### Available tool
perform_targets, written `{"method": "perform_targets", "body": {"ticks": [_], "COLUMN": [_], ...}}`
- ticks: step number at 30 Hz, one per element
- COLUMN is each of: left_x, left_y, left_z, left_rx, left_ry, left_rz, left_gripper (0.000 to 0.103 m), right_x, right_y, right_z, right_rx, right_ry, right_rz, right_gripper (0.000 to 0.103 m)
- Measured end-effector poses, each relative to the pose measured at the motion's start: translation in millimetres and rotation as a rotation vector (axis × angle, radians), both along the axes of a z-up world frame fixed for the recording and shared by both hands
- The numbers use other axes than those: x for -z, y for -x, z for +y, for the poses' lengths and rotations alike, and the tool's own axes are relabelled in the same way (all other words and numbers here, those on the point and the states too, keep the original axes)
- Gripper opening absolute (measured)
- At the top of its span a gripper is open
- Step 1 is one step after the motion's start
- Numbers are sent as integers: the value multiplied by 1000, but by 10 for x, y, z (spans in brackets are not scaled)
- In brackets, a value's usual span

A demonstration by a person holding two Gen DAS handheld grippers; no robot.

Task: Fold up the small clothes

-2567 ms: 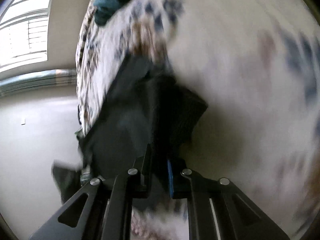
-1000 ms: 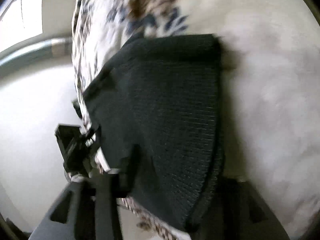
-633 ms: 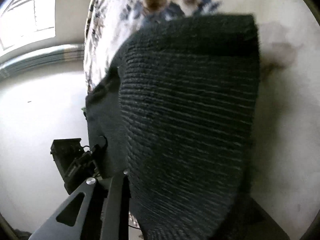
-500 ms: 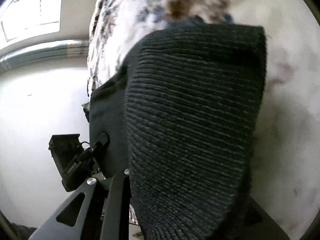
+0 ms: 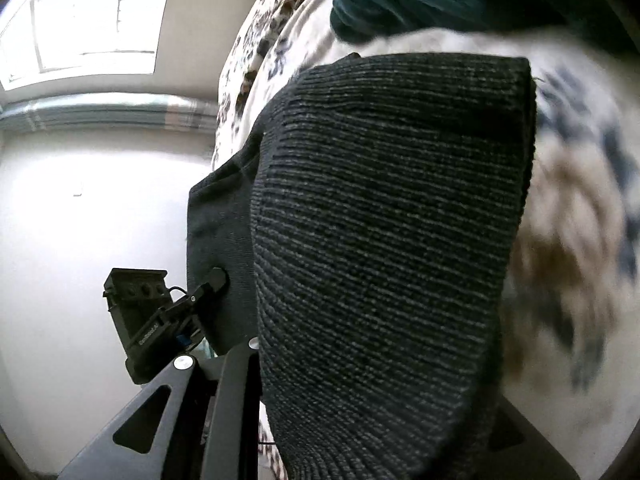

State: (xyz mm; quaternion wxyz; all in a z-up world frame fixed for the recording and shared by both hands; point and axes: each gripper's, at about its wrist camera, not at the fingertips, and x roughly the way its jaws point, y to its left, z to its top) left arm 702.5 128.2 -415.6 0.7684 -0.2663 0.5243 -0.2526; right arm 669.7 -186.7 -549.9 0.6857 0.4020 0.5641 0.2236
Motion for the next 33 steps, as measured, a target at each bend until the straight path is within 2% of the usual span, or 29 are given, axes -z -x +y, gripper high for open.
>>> {"method": "perform_targets", "body": {"ticks": [4, 7, 9, 10, 11, 14, 16, 17, 18, 19, 20, 21, 23, 25, 27, 28, 31, 33], "left_x": [390, 746, 852, 845, 816, 755, 684, 654, 616, 568, 505, 429, 305, 202, 107, 44, -178, -374], "left_y": [-478, -696, -704, -677, -625, -492, -413, -367, -310, -255, -192, -109, 63, 242, 402, 482, 648, 794], "left_z": [8, 4, 28, 40, 54, 95, 107, 101, 83, 62, 37, -14, -105, -242, -344, -399, -535, -594], "left_rx": [8, 16, 14, 11, 11, 1, -19, -31, -43, -55, -71, -87, -109, -117, -126, -133, -146, -162], "left_ry": [-32, -104, -104, -102, -101, -147, -205, -254, -306, -344, -386, -448, -552, -647, -695, -703, -706, -712], "left_rz": [54, 152, 167, 162, 149, 134, 112, 101, 94, 82, 62, 38, -4, -46, -54, -58, -83, -100], "left_gripper": [23, 30, 39, 40, 40, 45, 57, 68, 74, 75, 77, 87, 101, 101, 101, 101, 101, 101], "right_x": [208, 450, 536, 564, 564, 479, 455, 466, 425, 354, 293, 179, -12, -166, -351, -440, -648, -802], "right_y": [-578, -869, -978, -983, -954, -853, -837, -824, -791, -742, -717, -659, -390, -245, -55, 62, 324, 508], "right_z": [18, -16, -107, -212, -313, -530, -580, -644, -638, -613, -582, -513, -426, -267, -104, -28, 90, 93], "right_rx": [1, 5, 28, 36, 49, 64, 58, 57, 53, 48, 45, 40, 36, 44, 57, 62, 83, 97], "right_ry": [28, 63, 158, 214, 247, 411, 502, 532, 565, 609, 654, 719, 801, 885, 970, 1022, 1071, 1062], "right_rz": [22, 74, 126, 143, 139, 100, 90, 85, 81, 76, 62, 33, -2, -25, -75, -93, -105, -92], "right_gripper": [19, 23, 28, 34, 42, 44, 44, 44, 48, 50, 58, 78, 103, 103, 103, 103, 103, 103]}}
